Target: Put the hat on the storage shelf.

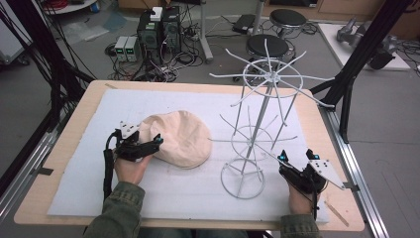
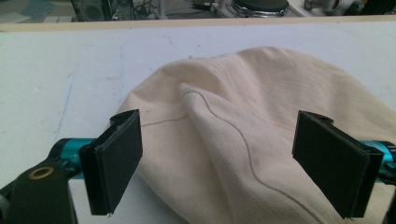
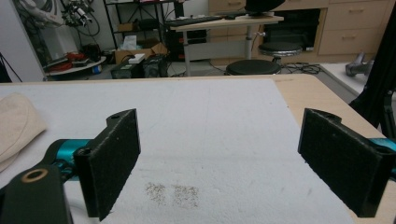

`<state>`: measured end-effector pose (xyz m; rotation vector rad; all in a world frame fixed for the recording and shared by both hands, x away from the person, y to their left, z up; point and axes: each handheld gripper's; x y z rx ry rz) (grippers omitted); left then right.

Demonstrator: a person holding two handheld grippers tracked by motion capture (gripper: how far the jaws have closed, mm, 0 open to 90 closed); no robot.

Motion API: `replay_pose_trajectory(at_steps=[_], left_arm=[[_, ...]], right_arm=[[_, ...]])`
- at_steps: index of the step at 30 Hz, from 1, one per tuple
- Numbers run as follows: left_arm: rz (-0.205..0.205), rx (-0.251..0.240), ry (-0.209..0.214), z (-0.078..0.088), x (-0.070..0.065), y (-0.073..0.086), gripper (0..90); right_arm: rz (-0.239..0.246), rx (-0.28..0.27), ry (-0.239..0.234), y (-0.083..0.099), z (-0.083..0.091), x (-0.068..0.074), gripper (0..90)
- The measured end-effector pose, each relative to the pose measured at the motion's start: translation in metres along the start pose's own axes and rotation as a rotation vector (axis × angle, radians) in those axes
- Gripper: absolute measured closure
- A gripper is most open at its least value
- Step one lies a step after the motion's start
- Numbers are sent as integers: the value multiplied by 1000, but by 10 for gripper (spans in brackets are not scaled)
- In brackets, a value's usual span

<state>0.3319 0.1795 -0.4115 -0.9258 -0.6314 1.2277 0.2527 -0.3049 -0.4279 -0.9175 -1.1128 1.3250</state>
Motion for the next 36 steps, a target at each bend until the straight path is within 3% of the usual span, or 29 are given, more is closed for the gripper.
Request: replay_pose_trajectory(at_steps=[17, 22, 31, 36], left_arm=[[0, 92, -21, -8, -10, 9, 159], [68, 131, -18, -10, -11, 16, 159], [116, 181, -32, -18, -13, 18, 166], [114, 198, -59, -20, -20, 20, 235]], right_arm=[[4, 4, 2, 0, 0, 0, 122], [3, 6, 0, 0, 0, 0, 122], [4, 4, 1, 0, -1, 0, 122], [5, 3, -1, 0, -1, 0, 122]])
Point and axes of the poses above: each handheld gripper's, and its own axes: z roughly backward along the jaws, y roughly out of its underside, x roughly to its left, and after that the axes turned 4 degrees about x, right-handed
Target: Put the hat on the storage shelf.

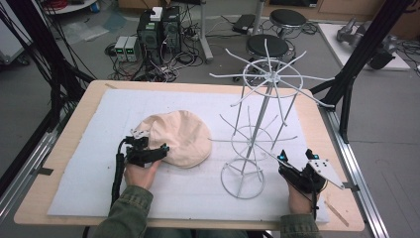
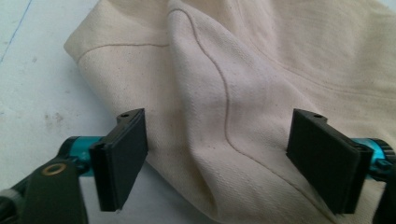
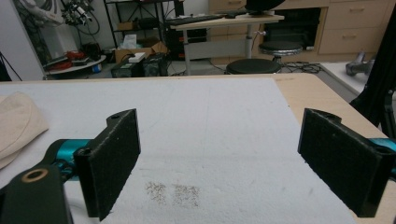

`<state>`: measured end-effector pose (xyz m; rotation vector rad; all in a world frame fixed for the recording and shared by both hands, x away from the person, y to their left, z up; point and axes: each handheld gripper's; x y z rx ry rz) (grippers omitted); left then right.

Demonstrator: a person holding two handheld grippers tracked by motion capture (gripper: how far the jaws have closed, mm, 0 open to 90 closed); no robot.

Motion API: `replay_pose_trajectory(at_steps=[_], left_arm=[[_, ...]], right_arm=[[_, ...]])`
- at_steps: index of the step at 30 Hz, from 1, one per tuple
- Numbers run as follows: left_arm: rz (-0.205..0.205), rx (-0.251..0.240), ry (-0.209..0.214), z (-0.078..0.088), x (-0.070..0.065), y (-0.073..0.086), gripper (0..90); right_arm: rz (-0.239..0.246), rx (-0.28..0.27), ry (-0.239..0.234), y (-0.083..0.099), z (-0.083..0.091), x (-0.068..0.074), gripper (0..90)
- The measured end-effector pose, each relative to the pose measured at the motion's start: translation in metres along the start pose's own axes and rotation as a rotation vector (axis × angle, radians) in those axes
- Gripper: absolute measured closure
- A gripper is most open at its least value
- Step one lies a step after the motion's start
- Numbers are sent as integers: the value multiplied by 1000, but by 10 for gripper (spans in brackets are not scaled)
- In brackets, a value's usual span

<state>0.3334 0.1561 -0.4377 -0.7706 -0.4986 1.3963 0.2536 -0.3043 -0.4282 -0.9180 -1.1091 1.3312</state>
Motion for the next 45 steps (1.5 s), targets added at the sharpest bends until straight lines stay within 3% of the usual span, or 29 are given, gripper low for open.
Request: replay_pose_trajectory(at_steps=[2, 5, 6, 9, 11, 12, 13, 14, 15, 16, 17, 23, 29, 35, 42, 44, 45], left_arm=[[3, 5, -1, -3, -4, 1, 280], [47, 21, 21, -5, -4, 1, 289], [67, 29, 40, -6, -3, 0, 292], [72, 35, 86, -7, -2, 0, 418], [84, 37, 102, -7, -1, -1, 434], [93, 34, 125, -7, -2, -1, 541], [77, 27, 124, -6, -4, -2, 597], [77, 27, 124, -6, -4, -2, 732], [58, 22, 122, -7, -7, -2, 732], [34, 17, 89, -10, -12, -2, 818], [21, 17, 79, -10, -13, -2, 836], [-6, 26, 104, -9, -9, -5, 858], [-75, -5, 109, -3, -10, -4, 858], [-169, -78, 111, 9, -13, -3, 858], [-230, -166, 126, 24, -12, -6, 857], [-274, -219, 128, 32, -12, -10, 857], [-274, -219, 128, 32, -12, -10, 857]], right_arm=[[1, 1, 0, 0, 0, 0, 122], [0, 1, 0, 0, -1, 0, 122], [3, 0, 0, 0, -1, 0, 122], [3, 0, 0, 0, -2, 1, 123], [4, 0, -2, 0, -2, 1, 123], [3, 0, -4, 0, -2, 2, 123], [3, -1, -4, 0, -2, 2, 123], [3, -1, -4, 0, -2, 2, 123], [5, 0, -5, 0, -2, 2, 123], [5, -3, -4, 0, -2, 3, 123], [7, -2, -6, 0, -2, 2, 123], [6, 6, -10, 0, -2, 2, 123], [9, 2, -11, 0, -2, 2, 124], [9, 5, -13, 0, -2, 2, 124], [9, 4, -15, 0, -2, 2, 124], [9, 4, -15, 0, -2, 2, 124], [9, 4, -15, 0, -2, 2, 124]])
Point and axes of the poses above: each handheld gripper's, and its own axes: z roughly backward along the jaws, y roughly out of its underside, x roughly to its left, and after that the axes turned 4 degrees about x, right-handed
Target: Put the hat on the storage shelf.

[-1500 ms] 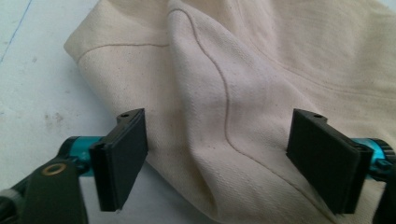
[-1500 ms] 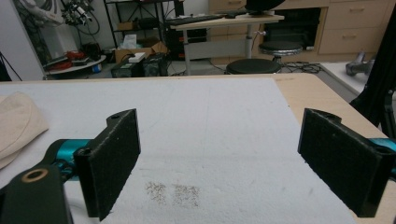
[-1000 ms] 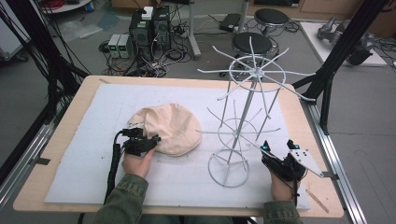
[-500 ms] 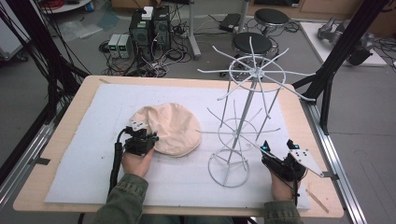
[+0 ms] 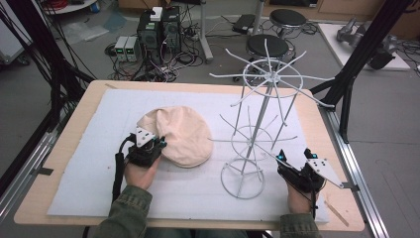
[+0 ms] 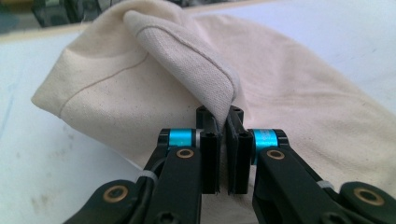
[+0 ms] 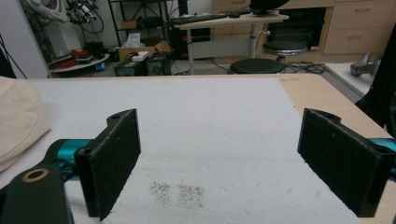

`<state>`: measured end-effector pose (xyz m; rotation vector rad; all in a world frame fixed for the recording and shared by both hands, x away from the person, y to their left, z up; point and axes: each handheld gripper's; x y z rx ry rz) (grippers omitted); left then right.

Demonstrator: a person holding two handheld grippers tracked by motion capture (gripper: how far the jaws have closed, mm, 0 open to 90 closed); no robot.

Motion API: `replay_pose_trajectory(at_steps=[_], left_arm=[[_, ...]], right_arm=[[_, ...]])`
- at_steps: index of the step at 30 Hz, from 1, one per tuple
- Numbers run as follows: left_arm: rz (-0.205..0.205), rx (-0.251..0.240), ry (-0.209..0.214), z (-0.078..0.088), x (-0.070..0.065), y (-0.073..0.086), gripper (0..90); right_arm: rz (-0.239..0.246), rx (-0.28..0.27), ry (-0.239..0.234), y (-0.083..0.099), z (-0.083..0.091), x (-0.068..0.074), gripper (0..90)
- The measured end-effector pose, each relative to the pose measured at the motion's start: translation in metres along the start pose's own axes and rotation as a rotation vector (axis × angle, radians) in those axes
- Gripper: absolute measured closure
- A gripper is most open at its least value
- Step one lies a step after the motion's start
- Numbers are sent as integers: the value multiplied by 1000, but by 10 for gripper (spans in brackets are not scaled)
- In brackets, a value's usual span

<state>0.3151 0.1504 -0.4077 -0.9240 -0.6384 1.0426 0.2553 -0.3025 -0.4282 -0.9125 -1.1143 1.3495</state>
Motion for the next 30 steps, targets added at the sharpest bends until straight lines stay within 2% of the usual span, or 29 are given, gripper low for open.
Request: replay_pose_trajectory(at_steps=[6, 9, 12, 18, 22, 30], left_arm=[[-125, -119, -12, 20, -1, -10, 857], [-148, -181, -6, 28, -1, -14, 856], [-170, -242, -23, 37, 0, -17, 856], [-179, -313, -24, 46, 2, -17, 856], [-172, -348, -31, 51, 5, -18, 855], [-179, -410, -19, 59, 10, -19, 855]], right_arm=[[-1, 0, -2, 0, 0, 0, 124], [-2, 0, -2, 0, 0, 0, 124], [-1, -2, -2, 0, 0, 0, 124], [-1, -5, -1, 0, 0, 0, 124], [0, -4, -2, 0, 0, 0, 124], [-2, -2, -4, 0, 0, 0, 124]])
Point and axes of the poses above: each handheld gripper's, and its own axes: z roughly backward along the jaws, y roughly out of its underside, x roughly to its left, and after that the axes turned 4 degrees about x, right-handed
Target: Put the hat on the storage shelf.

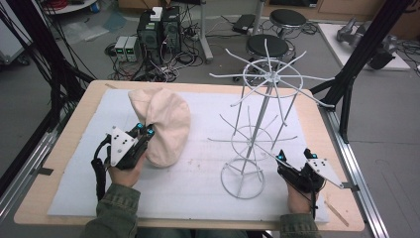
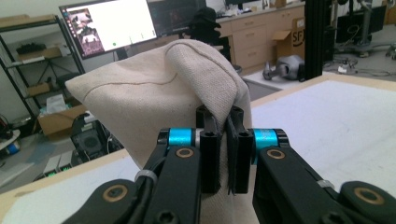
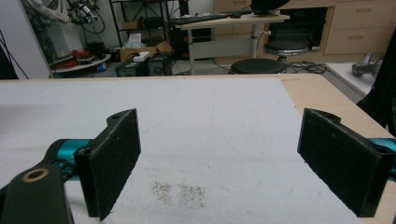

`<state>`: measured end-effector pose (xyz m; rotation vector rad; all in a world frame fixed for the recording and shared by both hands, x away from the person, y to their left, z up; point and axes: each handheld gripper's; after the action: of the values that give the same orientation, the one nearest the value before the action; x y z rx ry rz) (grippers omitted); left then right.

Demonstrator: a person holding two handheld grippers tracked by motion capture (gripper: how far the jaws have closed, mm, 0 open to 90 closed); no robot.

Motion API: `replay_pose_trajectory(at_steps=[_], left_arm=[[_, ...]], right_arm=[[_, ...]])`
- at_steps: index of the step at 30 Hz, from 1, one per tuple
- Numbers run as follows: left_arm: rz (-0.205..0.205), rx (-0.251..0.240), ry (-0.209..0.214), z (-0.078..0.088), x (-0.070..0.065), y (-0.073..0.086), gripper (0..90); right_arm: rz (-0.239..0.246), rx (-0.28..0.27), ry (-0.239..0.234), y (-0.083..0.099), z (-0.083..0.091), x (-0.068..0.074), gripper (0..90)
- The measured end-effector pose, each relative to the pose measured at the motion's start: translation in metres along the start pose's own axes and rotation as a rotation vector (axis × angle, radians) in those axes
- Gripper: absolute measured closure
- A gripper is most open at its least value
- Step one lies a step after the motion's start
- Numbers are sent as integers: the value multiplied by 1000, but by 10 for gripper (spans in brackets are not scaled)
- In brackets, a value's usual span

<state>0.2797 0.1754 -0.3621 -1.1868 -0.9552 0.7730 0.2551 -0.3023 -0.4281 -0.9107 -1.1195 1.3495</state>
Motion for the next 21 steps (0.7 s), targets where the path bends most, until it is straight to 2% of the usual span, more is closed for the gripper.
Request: replay_pose_trajectory(at_steps=[7, 12, 21], left_arm=[[1, -59, 6, 7, 5, -6, 853], [6, -80, 3, 9, 7, -8, 853], [39, -128, 11, 13, 13, -12, 853]], right_arm=[[-2, 2, -1, 0, 0, 0, 124], [-6, 0, 3, 0, 0, 0, 124], [-6, 0, 0, 0, 0, 0, 124]])
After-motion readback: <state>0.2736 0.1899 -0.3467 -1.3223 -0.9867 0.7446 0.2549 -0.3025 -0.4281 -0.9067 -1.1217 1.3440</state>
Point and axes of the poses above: each handheld gripper's, and its own axes: z roughly backward along the jaws, y roughly out of its underside, x roughly to its left, and after that the axes turned 4 degrees about x, right-handed
